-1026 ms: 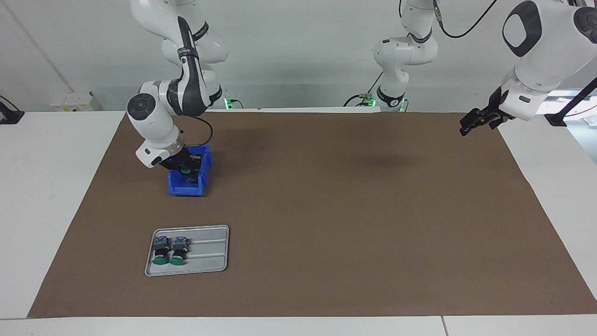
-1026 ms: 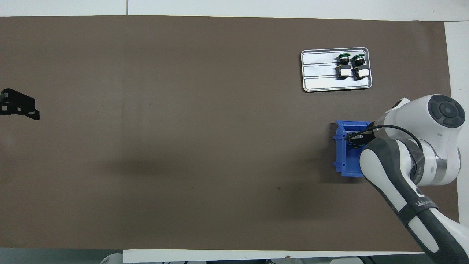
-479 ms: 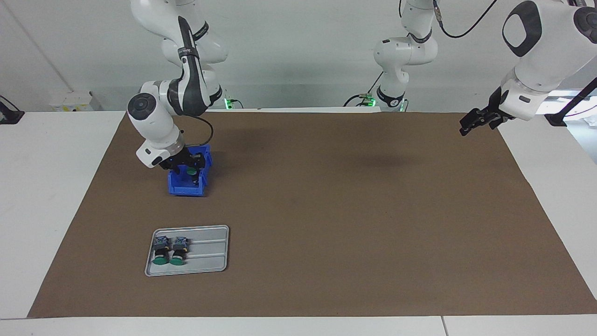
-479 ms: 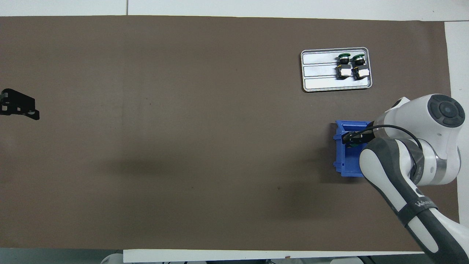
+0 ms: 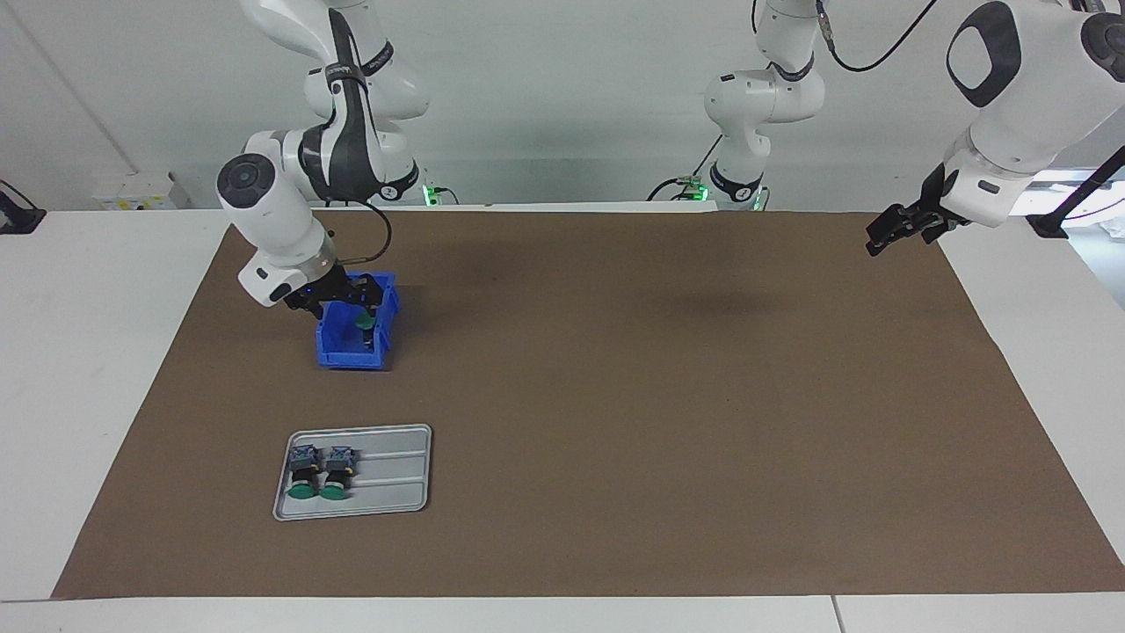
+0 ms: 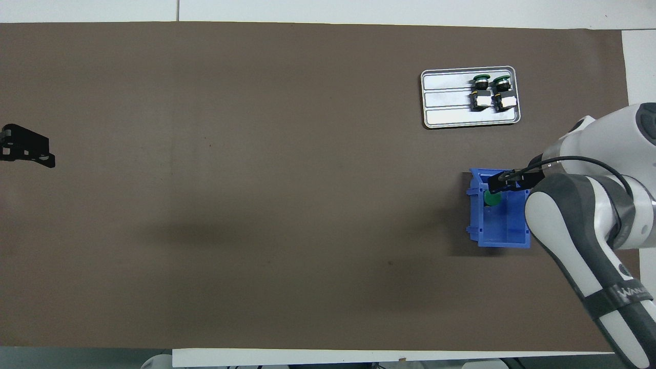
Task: Place and press button with both arms
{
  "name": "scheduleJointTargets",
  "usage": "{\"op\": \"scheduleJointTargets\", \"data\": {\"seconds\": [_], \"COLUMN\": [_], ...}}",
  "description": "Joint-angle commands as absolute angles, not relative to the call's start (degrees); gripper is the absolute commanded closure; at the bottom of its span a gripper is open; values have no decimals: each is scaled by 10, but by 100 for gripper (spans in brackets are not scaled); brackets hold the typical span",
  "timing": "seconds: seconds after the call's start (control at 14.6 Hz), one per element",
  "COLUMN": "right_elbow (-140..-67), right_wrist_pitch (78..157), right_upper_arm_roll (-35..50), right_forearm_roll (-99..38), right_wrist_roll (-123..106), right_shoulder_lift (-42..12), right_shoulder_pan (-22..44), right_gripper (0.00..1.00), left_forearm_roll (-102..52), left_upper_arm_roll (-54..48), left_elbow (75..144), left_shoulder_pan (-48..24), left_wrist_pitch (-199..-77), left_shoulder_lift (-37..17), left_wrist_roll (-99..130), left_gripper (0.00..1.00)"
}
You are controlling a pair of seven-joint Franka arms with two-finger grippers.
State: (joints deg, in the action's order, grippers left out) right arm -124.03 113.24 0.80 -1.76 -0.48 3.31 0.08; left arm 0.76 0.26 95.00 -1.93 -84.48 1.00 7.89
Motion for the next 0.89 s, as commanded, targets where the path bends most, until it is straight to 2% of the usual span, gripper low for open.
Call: {"op": "scheduleJointTargets", "data": {"seconds": [0.0,0.14,0.27,0.48,0.62,0.82], "right_elbow": [-1209,-1165,-1091,-996,-921,-883], "right_wrist_pitch": [1079,1020,949,875,812,805], "right_upper_arm_roll": [11,11,11,11,11,11], "right_forearm_roll": [-21,-20,-12,-11,-11,-4], "right_wrist_roll": [-19,-19,-19,-26,-25,-27], "right_shoulder_lift": [63,78,75,58,24,0], "right_shoulder_pan": [-10,-9,-7,-8,-11,-11], "right_gripper": [2,2,2,2,2,2], "left_forearm_roll": [15,16,15,15,15,15], "left_upper_arm_roll": [4,4,4,4,4,4], "left_elbow": [961,961,961,961,961,961], "left_shoulder_pan": [-20,-20,-20,-20,-20,-20], "left_wrist_pitch": [-844,-843,-844,-843,-843,-844], "left_shoulder_lift": [22,22,22,22,22,22], "left_wrist_roll": [76,76,76,76,76,76], "left_gripper": [0,0,0,0,0,0]}}
